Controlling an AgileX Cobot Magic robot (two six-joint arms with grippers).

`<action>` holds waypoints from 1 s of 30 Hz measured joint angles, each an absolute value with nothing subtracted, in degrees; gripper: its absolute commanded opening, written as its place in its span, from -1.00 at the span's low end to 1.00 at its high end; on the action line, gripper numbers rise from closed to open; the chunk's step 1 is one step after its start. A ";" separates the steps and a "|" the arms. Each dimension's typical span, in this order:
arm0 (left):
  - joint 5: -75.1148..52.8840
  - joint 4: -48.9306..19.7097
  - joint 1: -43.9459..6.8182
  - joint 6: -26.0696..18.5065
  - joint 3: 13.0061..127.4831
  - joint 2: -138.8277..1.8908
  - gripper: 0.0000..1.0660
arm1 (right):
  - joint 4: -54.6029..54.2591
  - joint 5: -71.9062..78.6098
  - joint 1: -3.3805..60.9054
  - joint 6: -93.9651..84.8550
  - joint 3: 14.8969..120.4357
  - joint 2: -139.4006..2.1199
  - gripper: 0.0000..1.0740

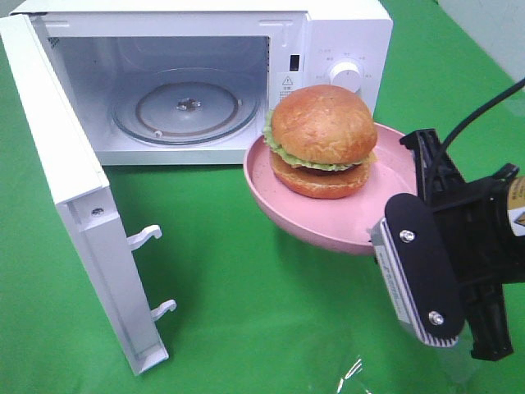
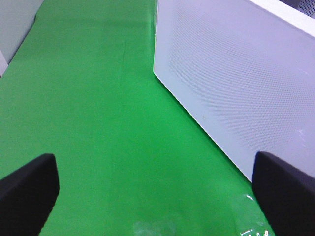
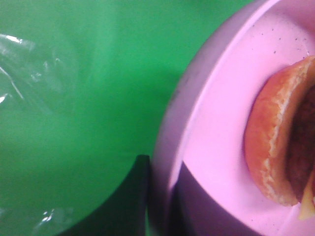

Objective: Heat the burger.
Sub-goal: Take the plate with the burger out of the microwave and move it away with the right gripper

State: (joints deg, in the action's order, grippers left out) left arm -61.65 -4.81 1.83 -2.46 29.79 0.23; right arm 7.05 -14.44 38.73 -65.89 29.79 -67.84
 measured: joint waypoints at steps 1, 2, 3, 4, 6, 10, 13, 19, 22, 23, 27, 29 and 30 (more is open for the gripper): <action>-61.65 -4.81 1.83 -2.46 29.79 0.23 0.85 | 9.28 -16.44 38.73 -62.68 28.88 -65.78 -1.00; -61.65 -4.81 1.83 -2.46 29.79 0.23 0.85 | 9.28 -16.44 38.73 -62.68 28.88 -65.78 -1.00; -61.65 -4.81 1.83 -2.46 29.79 0.23 0.85 | 11.46 -18.74 38.73 -60.10 27.90 -63.88 -1.00; -61.65 -4.81 1.83 -2.46 29.79 0.23 0.85 | 11.46 -18.74 38.73 -60.10 27.90 -63.88 -1.00; -61.65 -4.81 1.83 -2.46 29.79 0.23 0.85 | 13.98 -22.63 38.73 -56.21 27.16 -61.02 -1.00; -61.65 -4.81 1.83 -2.46 29.79 0.23 0.85 | 17.30 -26.76 38.73 -50.02 27.10 -58.33 -1.00; -61.65 -4.81 1.83 -2.46 29.79 0.23 0.85 | 19.88 -28.71 38.73 -44.81 27.10 -57.41 -1.00; -61.65 -4.81 1.83 -2.46 29.79 0.23 0.85 | 23.32 -32.43 38.73 -35.52 27.10 -57.12 -1.00; -61.65 -4.81 1.83 -2.46 29.79 0.23 0.85 | 26.07 -33.75 38.73 -29.22 27.10 -57.12 -1.00; -61.65 -4.81 1.83 -2.46 29.79 0.23 0.85 | 27.90 -34.55 38.73 -24.98 27.10 -57.12 -1.00; -61.65 -4.81 1.83 -2.46 29.79 0.23 0.85 | 31.23 -36.27 38.73 -15.41 27.10 -57.12 -1.00; -61.65 -4.81 1.83 -2.46 29.79 0.23 0.85 | 33.17 -37.30 38.73 -11.23 27.10 -57.12 -1.00; -61.65 -4.81 1.83 -2.46 29.79 0.23 0.85 | 34.09 -37.70 38.73 -8.94 27.10 -57.12 -1.00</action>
State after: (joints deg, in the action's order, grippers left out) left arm -61.65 -4.81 1.83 -2.46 29.79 0.23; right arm 34.09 -37.70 38.73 -8.94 27.10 -57.12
